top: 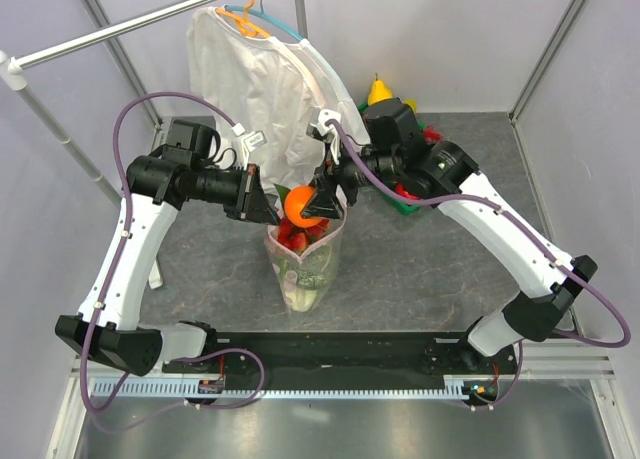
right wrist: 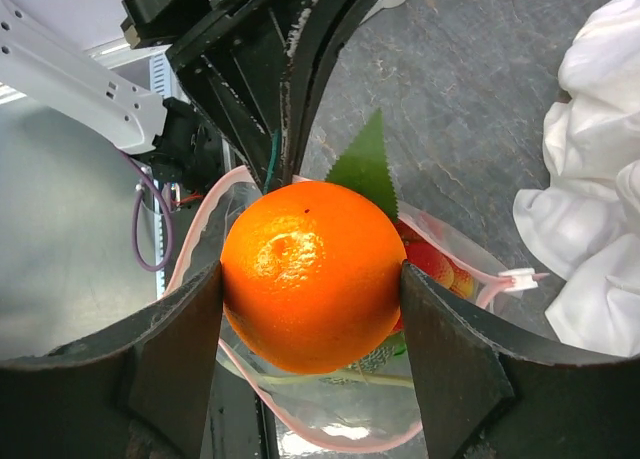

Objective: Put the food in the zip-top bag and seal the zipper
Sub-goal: Place the fake fruit in the zipper food storage bag.

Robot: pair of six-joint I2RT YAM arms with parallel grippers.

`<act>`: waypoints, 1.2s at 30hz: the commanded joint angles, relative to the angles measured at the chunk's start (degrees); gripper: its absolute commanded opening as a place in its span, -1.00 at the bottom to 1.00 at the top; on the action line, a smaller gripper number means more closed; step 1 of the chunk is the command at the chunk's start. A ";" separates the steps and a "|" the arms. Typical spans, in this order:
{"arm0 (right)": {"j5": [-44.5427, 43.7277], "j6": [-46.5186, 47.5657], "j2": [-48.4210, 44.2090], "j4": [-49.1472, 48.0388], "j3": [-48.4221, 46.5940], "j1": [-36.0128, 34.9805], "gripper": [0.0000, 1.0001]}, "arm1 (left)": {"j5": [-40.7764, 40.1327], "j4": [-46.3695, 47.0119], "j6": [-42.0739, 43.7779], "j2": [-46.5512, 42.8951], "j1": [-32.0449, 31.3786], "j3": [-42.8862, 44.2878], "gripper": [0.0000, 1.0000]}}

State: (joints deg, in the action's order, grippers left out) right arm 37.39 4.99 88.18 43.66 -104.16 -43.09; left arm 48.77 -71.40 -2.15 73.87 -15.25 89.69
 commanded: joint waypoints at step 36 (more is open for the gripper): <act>-14.97 14.25 3.41 20.85 -14.93 -11.84 0.96 | 4.75 1.52 -1.19 -3.29 0.30 -1.53 -0.96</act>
State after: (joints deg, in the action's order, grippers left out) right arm 25.06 17.21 94.78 63.18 -113.45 -55.40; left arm 51.37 -71.37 -2.17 72.53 -15.18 88.49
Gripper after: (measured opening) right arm 0.979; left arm 0.026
